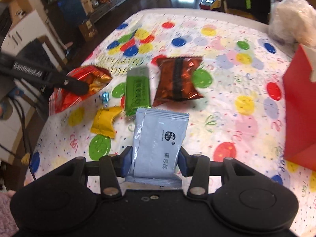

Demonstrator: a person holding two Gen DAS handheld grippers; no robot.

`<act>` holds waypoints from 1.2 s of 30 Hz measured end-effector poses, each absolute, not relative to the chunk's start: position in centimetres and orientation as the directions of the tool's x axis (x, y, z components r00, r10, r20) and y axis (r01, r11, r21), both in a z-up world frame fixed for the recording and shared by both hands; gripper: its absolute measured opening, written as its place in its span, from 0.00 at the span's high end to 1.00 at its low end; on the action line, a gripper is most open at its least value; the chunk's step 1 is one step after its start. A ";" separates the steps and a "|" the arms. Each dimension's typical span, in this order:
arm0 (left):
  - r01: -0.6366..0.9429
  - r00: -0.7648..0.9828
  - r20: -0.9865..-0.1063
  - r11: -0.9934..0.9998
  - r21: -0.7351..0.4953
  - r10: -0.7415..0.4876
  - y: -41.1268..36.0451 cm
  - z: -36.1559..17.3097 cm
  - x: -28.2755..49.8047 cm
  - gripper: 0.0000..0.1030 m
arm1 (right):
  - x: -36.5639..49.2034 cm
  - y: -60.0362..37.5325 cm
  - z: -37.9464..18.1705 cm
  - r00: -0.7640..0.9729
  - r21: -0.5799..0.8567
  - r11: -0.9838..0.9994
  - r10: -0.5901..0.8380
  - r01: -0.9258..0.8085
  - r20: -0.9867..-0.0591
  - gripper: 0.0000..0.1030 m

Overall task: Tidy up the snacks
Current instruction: 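Grasp the light blue packet with the right tool while the left tool grasps the red chip bag, then carry both snacks into the red box and open both tools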

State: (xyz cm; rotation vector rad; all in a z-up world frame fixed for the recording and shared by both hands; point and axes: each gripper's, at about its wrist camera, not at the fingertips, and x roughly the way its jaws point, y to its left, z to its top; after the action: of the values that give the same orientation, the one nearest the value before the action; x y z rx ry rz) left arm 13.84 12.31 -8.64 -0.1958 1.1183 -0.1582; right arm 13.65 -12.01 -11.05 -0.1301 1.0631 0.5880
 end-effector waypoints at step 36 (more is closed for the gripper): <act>0.264 0.596 -0.758 0.956 -0.128 -0.266 -15.7 0.5 18.6 0.29 | 19.4 -36.3 -3.4 0.604 0.120 0.932 0.315 -0.341 -0.732 0.56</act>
State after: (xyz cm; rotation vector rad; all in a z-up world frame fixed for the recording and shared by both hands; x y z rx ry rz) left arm 18.62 -15.68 0.53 -0.0027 0.8803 -0.3079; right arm 19.40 -36.33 -3.43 -0.0335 0.8408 0.3795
